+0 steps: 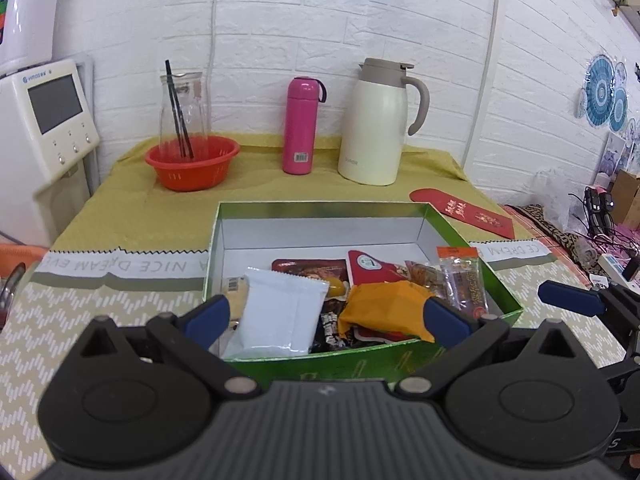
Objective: Organize snacks
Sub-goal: 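Move the left gripper to the orange peanut bag and grasp it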
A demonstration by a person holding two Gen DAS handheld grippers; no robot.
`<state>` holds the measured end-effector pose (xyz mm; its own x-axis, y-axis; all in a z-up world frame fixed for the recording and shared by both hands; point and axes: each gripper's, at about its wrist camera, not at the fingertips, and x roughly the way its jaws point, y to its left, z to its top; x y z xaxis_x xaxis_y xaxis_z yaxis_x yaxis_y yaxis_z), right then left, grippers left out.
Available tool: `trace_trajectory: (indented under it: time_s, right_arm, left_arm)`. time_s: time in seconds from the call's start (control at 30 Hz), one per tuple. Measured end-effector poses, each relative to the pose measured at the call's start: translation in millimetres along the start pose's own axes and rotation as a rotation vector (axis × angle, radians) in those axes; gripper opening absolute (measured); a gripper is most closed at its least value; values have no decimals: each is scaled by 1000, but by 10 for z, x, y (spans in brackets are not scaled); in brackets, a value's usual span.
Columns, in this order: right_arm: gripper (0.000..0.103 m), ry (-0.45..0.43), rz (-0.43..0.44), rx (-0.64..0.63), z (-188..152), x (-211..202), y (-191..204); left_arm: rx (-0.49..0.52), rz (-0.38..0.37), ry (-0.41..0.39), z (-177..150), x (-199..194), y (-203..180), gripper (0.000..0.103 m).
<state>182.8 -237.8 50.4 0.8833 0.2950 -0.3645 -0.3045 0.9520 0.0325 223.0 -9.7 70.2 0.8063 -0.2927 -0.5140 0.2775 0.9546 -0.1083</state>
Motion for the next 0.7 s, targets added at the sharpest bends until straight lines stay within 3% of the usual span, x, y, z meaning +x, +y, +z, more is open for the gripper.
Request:
trace_trajectory:
  time_s: [0.33,0.53,0.7]
  right_arm:
    - [103,47,56,63,-288,-488,51]
    - [103,87,25,-30,-613,-584,112]
    - [103,112,9,-89,-624,-484,97]
  left_arm:
    - [64,-26,27,-407,-477,-137,103]
    - [28,-64,63,-785,-579,-130,103]
    - [25,-56,105,-1026,-588,-39,103]
